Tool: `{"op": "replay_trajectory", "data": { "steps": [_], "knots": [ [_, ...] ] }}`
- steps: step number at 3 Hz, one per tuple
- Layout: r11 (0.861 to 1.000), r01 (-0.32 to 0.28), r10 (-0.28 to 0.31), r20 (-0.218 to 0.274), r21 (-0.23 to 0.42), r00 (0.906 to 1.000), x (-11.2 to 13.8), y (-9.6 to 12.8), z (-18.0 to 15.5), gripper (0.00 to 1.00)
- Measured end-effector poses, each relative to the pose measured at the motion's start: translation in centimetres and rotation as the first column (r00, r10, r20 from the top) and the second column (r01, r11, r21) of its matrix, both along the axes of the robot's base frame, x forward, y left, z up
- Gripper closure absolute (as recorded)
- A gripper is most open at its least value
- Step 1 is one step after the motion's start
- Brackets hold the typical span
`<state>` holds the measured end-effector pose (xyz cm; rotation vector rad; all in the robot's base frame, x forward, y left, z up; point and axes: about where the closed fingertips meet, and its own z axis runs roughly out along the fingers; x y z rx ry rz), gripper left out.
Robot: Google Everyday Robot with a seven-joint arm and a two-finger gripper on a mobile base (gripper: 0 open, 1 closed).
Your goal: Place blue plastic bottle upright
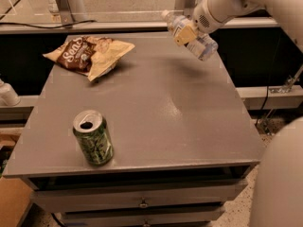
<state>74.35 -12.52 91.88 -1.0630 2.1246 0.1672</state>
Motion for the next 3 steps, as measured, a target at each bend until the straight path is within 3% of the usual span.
{"op": "replay_trajectory", "data": {
  "steps": [1,2,3],
  "knots": [
    [0.983,-0.049,0.027,0.123,0.179,0.992,-2.1,-0.4,3.3,1.0],
    [0.939,-0.079,0.001,0.225,0.336,0.9744,-3.6,-1.8,3.4,1.0],
    [0.872,-0.09,-0.052,0.274,0.481,0.9603,-5.2,-4.0,2.0,1.0]
  ]
}}
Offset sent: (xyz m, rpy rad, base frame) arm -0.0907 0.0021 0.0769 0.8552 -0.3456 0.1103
